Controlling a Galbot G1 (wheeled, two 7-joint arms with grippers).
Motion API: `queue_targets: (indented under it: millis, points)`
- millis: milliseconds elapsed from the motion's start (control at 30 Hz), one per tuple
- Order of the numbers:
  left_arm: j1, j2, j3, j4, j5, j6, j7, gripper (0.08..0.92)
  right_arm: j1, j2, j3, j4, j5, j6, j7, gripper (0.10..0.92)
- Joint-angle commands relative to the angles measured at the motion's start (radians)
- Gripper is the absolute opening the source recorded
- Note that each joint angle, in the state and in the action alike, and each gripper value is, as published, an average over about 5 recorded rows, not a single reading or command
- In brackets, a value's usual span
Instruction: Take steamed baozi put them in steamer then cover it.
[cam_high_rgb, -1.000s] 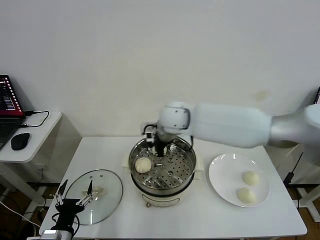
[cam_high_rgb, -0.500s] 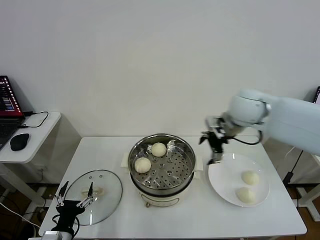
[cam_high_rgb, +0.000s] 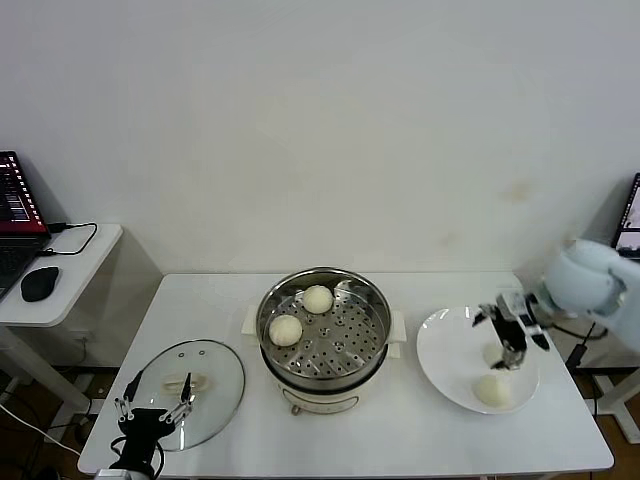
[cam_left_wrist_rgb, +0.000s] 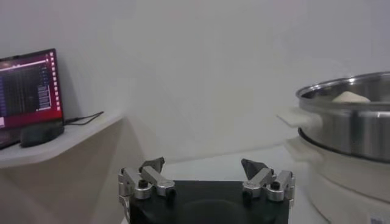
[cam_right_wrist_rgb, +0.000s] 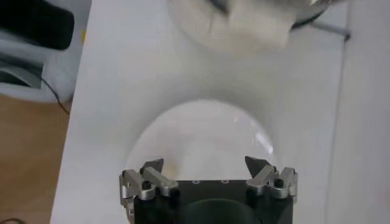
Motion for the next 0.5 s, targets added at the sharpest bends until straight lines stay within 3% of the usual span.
queue_targets:
  millis: [33, 500]
  points:
    - [0.002, -0.003, 0.001, 0.004, 0.005, 0.001, 0.000, 0.823, -0.370, -0.067, 0.270, -0.018, -0.115, 0.041, 0.010, 0.823]
    - [-0.004, -0.002, -0.013, 0.021, 0.002, 0.002, 0.000, 0.823, -0.474, 0.062, 0.341, -0.159, -0.142, 0.042, 0.019, 0.823]
